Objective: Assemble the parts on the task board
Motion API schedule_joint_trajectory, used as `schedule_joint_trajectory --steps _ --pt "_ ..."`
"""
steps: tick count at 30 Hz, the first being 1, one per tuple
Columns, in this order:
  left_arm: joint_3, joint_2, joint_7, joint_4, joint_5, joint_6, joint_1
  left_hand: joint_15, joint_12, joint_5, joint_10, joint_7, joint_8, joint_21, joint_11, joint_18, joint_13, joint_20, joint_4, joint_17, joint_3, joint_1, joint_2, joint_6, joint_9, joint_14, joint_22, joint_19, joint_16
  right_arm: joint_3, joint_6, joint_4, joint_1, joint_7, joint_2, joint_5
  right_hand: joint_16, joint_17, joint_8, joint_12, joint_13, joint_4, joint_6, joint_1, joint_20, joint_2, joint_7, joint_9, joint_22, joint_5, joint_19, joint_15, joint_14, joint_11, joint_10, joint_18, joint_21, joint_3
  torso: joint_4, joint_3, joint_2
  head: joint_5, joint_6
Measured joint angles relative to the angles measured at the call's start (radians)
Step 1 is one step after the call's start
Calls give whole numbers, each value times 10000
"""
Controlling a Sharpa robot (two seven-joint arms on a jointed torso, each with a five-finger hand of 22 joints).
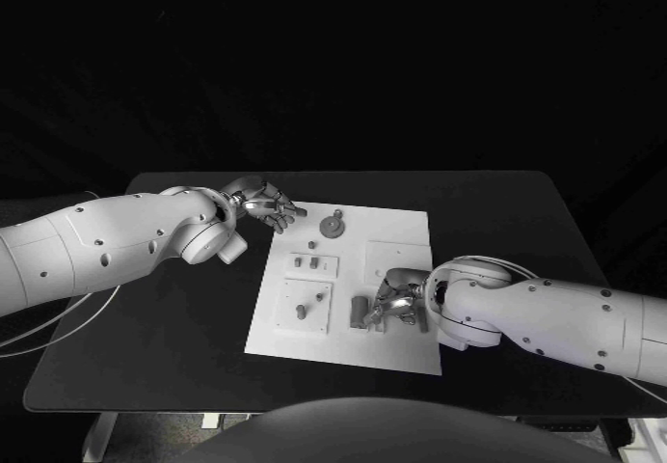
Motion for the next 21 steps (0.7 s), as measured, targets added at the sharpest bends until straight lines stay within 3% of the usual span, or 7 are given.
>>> schedule_joint_trajectory --steps 5,12,21 --pt "-4 7 2 1 0 0 0 0 0 0 0 0 0 0 0 0 0 0 0 10 0 0 0 0 0 0 0 0 0 0 -1 -115 0 4 147 -427 33 -74 155 77 -62 -72 297 87 -55 82 -157 83 0 0 235 -99 313 -148 416 5 39 -140 0 -2 0 -21 0" --pt "-8 12 2 4 -1 1 0 0 0 0 0 0 0 0 0 0 -1 0 0 9 0 0 0 0 0 0 9 0 0 1 0 -143 -4 1 304 -646 33 -108 206 77 -108 26 313 -8 -106 171 -171 92 0 0 321 -155 409 -182 522 5 39 -239 8 -4 0 -31 0" --pt "-14 11 2 5 -2 1 0 0 0 0 0 0 0 0 0 0 9 0 0 8 0 0 0 0 -8 0 8 0 0 2 32 -133 -27 -3 390 -717 33 -126 210 36 -134 273 348 -227 -142 51 -208 92 0 0 359 -188 481 -182 594 1 38 -233 15 -14 0 -19 0"
